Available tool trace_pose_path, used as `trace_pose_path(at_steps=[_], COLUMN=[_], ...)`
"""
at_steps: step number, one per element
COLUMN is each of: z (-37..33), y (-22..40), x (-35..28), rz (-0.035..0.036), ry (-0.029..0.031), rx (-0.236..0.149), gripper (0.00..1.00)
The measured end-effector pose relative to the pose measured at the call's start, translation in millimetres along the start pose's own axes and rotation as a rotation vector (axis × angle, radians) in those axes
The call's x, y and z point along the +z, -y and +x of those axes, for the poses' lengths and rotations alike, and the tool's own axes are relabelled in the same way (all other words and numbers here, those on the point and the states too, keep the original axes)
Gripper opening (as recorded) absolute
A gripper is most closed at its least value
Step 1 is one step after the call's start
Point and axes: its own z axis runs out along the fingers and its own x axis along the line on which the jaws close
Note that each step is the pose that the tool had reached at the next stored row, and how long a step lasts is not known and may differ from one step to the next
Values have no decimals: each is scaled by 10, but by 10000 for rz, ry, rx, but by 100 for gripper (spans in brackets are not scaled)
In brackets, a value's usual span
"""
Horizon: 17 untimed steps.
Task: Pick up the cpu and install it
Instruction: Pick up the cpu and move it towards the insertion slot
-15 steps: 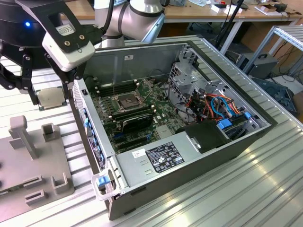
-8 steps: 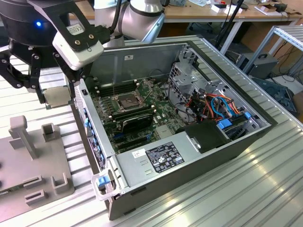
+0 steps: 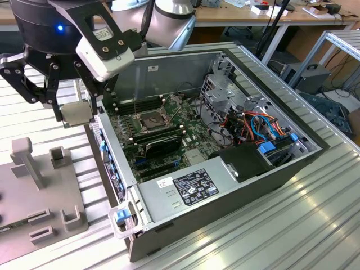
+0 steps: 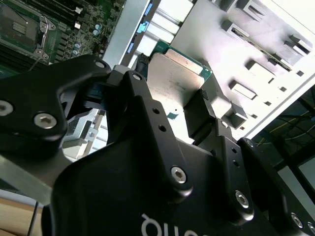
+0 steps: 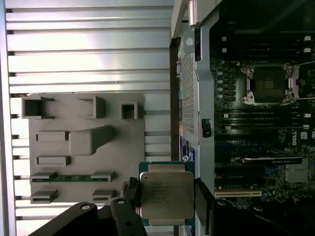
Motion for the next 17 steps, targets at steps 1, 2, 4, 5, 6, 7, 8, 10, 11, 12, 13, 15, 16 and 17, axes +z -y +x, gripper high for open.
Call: trace_pose_path(at_steps=[1,2,4,5,6,7,8,10,11,12,13,15,16,17], z=[-11,-27,-27,-28,-28,-28,-28,-29,-29,-29,-30,-42,-55,-70], y=[0,-1,-1,-1,-1,-1,-1,-1,-1,-1,-1,-1,-1,-2], x=[0,0,0,0,0,0,0,0,0,0,0,0,0,0], rz=[0,0,1,0,0,0,0,0,0,0,0,0,0,0], ry=[0,0,-1,0,0,0,0,0,0,-1,0,0,0,0], rx=[0,0,1,0,1,0,1,0,1,0,1,-2,0,0], gripper=[54,54,54,54,54,54,54,54,54,54,54,54,54,54])
